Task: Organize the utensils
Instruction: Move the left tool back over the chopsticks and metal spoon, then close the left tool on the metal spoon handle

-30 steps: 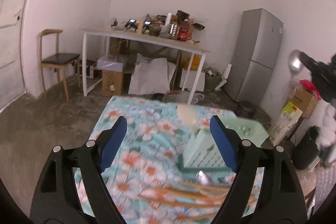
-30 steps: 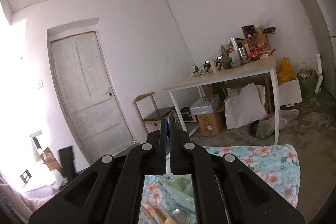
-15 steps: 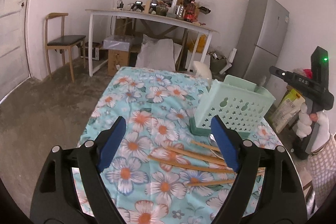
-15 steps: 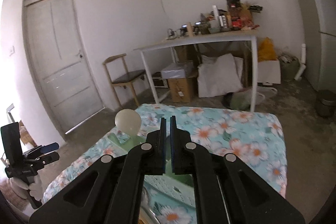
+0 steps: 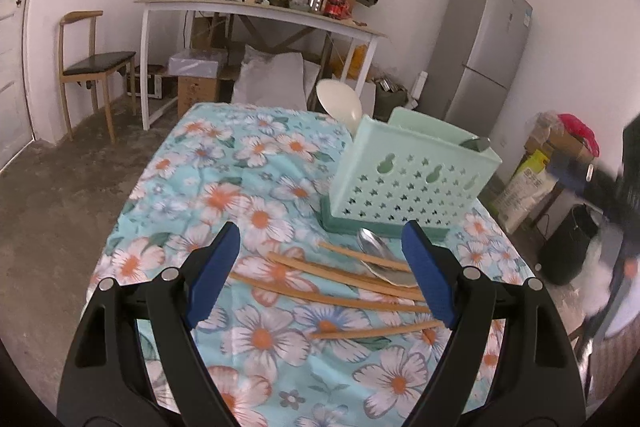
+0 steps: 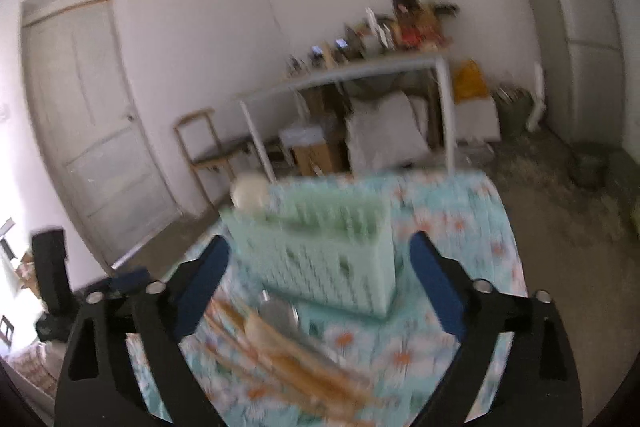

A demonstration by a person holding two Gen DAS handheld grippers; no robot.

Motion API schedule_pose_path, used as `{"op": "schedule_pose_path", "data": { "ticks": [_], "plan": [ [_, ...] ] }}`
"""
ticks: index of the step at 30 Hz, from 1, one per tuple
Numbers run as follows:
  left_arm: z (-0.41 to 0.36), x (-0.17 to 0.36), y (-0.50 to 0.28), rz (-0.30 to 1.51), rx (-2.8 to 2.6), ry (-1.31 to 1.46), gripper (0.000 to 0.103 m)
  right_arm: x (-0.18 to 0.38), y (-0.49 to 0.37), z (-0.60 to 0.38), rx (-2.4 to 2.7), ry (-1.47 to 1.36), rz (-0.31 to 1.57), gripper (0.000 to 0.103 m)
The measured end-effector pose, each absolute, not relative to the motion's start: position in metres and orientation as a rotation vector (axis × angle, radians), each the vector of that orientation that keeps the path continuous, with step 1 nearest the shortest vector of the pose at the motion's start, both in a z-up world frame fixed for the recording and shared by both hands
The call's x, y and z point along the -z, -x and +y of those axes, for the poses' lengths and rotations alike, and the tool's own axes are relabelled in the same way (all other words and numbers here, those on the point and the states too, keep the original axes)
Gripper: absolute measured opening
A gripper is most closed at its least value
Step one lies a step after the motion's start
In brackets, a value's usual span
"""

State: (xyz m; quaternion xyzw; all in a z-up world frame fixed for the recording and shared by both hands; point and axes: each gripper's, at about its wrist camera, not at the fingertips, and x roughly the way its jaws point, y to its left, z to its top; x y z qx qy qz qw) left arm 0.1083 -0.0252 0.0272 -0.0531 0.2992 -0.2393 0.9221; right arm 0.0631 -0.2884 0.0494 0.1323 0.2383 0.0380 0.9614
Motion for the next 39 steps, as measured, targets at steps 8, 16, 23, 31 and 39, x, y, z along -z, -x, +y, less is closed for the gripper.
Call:
{"op": "schedule_pose_path", "data": {
  "ticks": [8,16,23,31,39],
  "plan": [
    [-0.037,-0.021,-0.111,0.657,0.497,0.091,0.079,0.014,-0.060,-0.267,-0.048,-0.286,0.690,0.096],
    [-0.068,-0.010,-0.149,0.751,0.554,0.088,0.049,0.020,-0.057,-0.275,-0.081,-0.362,0.702,0.096],
    [-0.110,0.028,-0.193,0.908,0.534,-0.030,0.030,0.017,-0.056,-0.281,-0.089,-0.382,0.690,0.096],
    [-0.111,0.029,-0.175,0.969,0.590,-0.118,0.026,0.030,-0.059,-0.294,-0.085,-0.446,0.704,0.096],
    [-0.115,0.027,-0.142,1.047,0.761,-0.161,0.026,0.031,-0.063,-0.288,-0.109,-0.442,0.704,0.096]
  ]
}}
